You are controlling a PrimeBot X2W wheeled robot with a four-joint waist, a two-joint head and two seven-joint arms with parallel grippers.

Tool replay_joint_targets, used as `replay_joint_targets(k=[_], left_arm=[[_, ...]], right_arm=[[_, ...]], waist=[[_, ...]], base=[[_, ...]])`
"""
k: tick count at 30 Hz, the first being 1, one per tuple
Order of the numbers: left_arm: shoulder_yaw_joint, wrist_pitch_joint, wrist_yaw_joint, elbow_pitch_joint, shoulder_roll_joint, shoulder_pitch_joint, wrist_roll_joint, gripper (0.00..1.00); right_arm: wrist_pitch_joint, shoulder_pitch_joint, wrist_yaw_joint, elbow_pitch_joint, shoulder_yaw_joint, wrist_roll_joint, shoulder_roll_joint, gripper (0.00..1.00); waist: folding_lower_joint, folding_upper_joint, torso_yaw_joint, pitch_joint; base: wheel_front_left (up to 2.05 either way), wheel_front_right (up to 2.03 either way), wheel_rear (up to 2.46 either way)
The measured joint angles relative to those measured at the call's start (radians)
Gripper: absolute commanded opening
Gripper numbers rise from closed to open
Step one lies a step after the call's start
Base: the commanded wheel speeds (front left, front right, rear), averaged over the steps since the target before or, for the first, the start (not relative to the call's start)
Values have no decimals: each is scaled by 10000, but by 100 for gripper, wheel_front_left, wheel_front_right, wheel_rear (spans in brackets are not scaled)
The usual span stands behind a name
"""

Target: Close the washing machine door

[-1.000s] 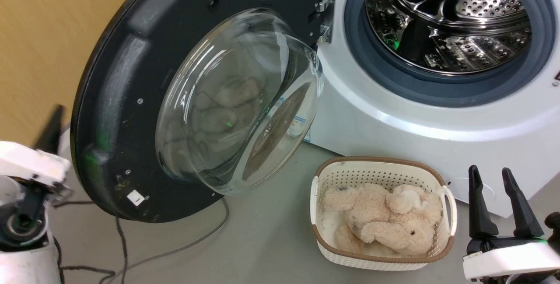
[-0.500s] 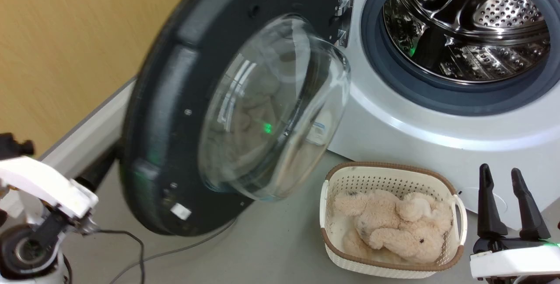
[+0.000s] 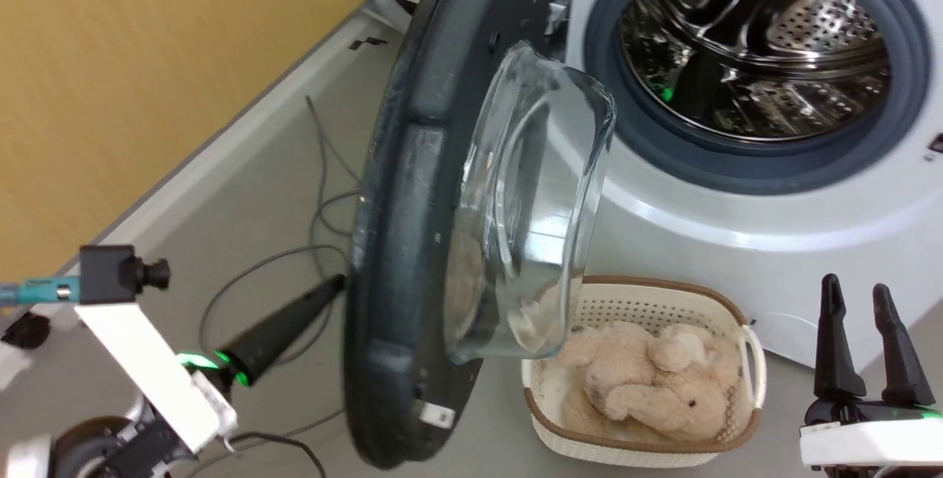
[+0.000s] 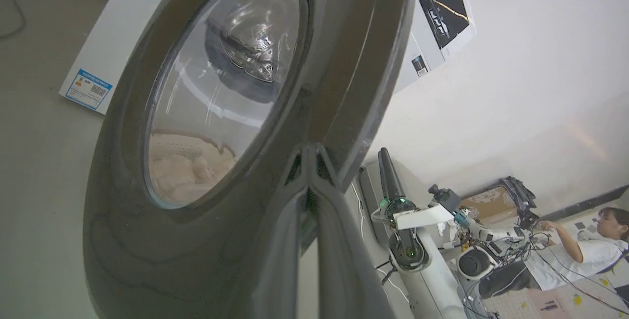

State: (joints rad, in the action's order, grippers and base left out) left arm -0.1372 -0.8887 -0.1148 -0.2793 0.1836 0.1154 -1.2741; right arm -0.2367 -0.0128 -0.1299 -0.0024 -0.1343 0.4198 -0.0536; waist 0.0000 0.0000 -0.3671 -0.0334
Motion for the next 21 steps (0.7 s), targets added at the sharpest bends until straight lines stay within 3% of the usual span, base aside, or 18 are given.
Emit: replay_joint_targets(k=[10,21], left_arm=[[1534,-460,-113,-917,-374,-284,-1179,0],[2658,1241,-113,424,-746,1495,-700,0]], right_arm=[[-205,202,0,-13,-157,280,17,100],[-211,863,0,-38,-217,399,27,100]], waist=[[0,0,1324,-322],[0,0,3375,-1153]], base=[[0,0,0],[0,0,0]])
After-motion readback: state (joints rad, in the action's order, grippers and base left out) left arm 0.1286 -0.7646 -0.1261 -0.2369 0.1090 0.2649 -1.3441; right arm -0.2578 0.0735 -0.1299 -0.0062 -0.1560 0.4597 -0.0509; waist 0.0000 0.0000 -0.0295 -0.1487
